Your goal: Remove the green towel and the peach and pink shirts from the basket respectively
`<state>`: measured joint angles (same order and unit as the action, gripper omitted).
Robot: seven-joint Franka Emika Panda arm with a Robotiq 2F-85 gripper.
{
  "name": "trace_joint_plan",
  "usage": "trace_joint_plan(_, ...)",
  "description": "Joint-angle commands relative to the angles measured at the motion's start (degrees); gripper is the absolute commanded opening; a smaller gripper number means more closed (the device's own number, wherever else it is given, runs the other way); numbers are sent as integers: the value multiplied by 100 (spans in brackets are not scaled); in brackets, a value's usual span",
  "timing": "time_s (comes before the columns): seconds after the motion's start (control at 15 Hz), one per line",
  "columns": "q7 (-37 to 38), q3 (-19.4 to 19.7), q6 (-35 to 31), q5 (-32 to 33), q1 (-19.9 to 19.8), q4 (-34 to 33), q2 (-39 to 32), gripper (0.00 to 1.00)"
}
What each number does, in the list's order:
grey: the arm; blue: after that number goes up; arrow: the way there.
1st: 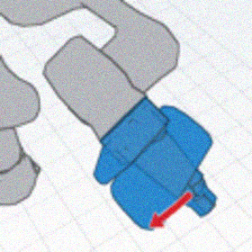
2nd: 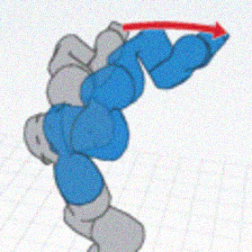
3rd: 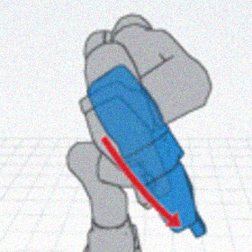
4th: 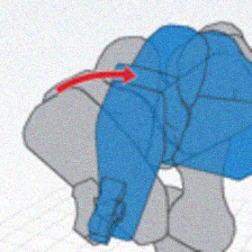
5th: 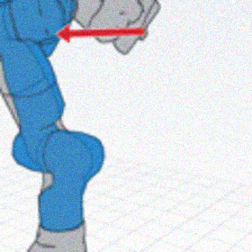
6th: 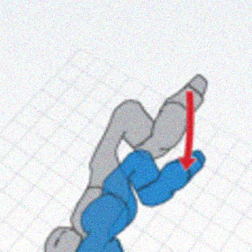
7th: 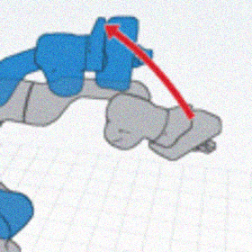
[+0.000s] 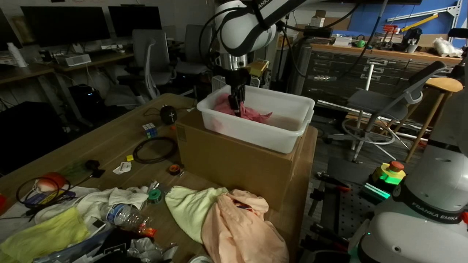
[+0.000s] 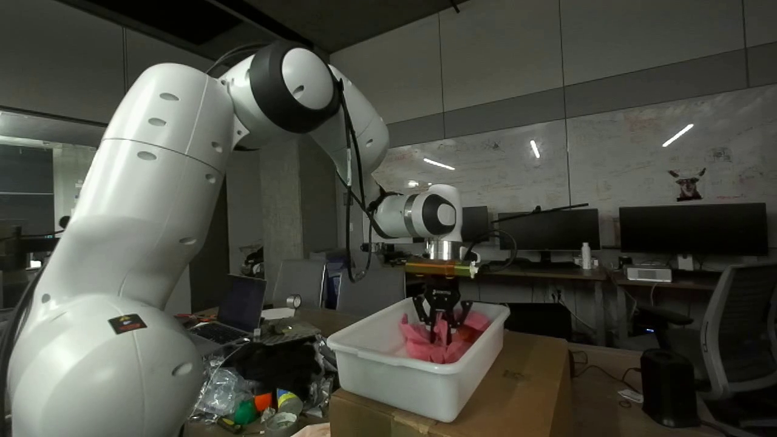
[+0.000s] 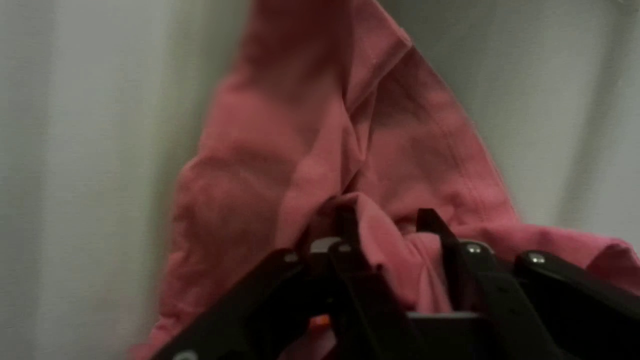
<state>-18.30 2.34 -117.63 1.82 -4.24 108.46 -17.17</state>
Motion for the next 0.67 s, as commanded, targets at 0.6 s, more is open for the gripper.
trace_joint_plan(0.6, 170, -4, -957, -275, -166, 429, 821, 7)
